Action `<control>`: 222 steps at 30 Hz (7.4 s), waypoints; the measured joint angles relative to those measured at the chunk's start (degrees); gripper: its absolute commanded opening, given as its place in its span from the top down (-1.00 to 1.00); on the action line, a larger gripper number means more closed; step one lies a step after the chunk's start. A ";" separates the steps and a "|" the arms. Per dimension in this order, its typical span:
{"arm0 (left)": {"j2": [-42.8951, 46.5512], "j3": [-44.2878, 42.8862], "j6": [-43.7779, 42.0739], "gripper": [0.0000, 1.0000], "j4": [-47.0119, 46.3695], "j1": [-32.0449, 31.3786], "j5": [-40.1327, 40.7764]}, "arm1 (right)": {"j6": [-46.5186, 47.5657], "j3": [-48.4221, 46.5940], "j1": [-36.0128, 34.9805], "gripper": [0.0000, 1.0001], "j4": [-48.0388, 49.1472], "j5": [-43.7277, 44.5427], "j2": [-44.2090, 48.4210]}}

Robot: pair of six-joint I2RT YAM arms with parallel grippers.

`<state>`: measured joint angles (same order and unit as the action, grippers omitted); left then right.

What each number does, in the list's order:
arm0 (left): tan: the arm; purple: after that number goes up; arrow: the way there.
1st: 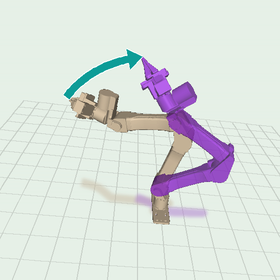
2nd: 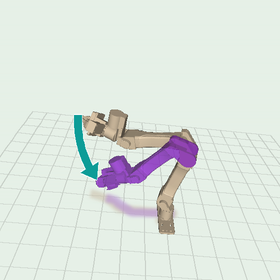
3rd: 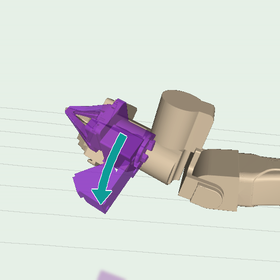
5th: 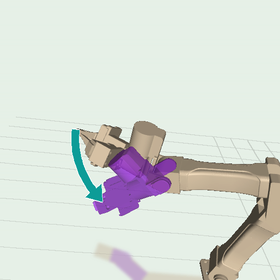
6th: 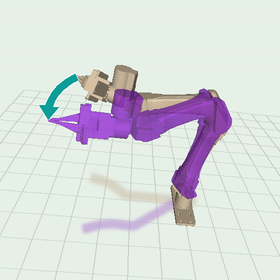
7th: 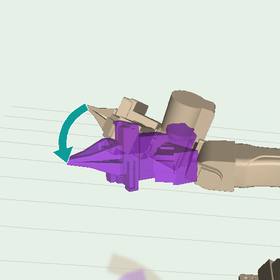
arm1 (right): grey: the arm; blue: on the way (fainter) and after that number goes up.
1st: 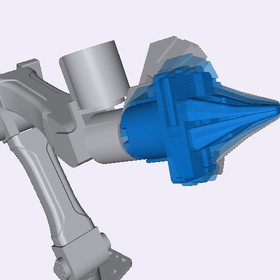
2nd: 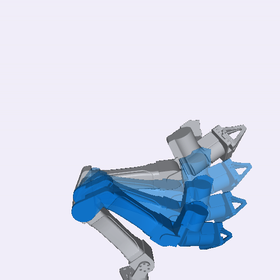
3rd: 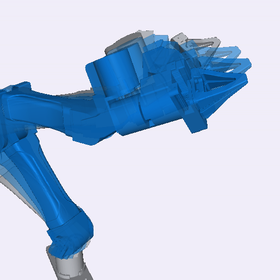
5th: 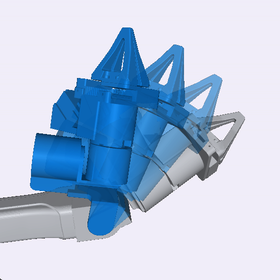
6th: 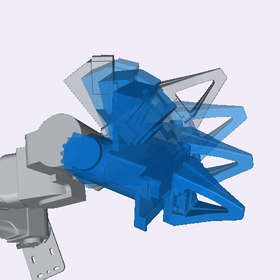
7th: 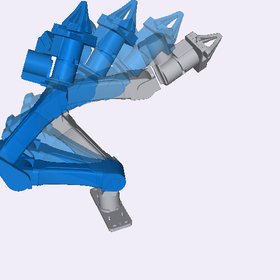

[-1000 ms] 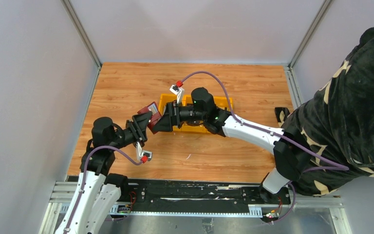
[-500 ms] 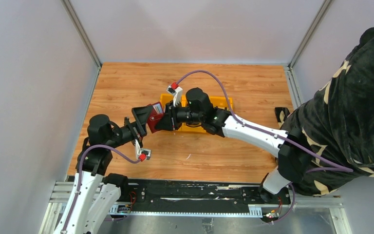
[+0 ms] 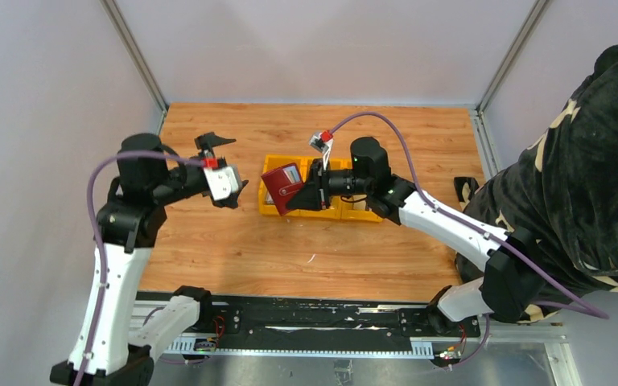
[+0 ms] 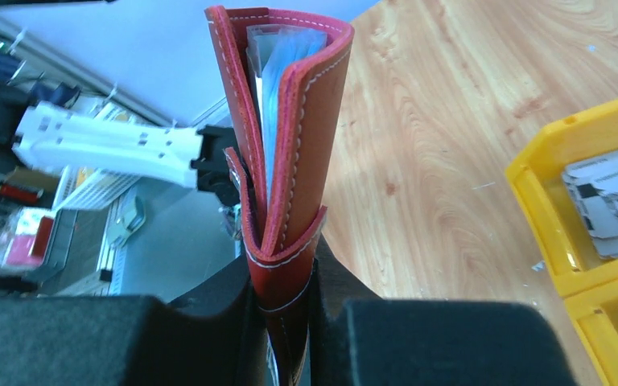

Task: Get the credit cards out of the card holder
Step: Pick up the card holder from the corner of the board, then open the card holder.

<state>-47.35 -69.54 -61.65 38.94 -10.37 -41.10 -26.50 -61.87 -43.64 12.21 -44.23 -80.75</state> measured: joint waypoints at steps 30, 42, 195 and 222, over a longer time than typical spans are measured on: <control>-13.29 -15.89 30.12 -0.30 30.75 -1.86 -33.77 | 6.71 -9.16 -6.05 0.38 -3.82 -25.62 0.96; -13.29 -15.91 28.96 0.94 32.57 -2.19 -32.46 | 9.66 -10.86 -8.57 -0.15 -8.85 -22.60 -0.48; 9.07 10.51 62.18 1.00 -14.29 -2.73 2.78 | -16.35 -8.00 -10.56 0.30 -8.94 42.10 6.27; 5.99 2.73 85.33 1.00 -26.75 -2.67 -16.81 | 3.32 10.38 -6.51 -0.58 16.46 17.88 20.37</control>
<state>-41.36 -66.81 23.68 12.19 -13.04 -57.91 -23.18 -51.48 -50.15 28.67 -26.35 -60.38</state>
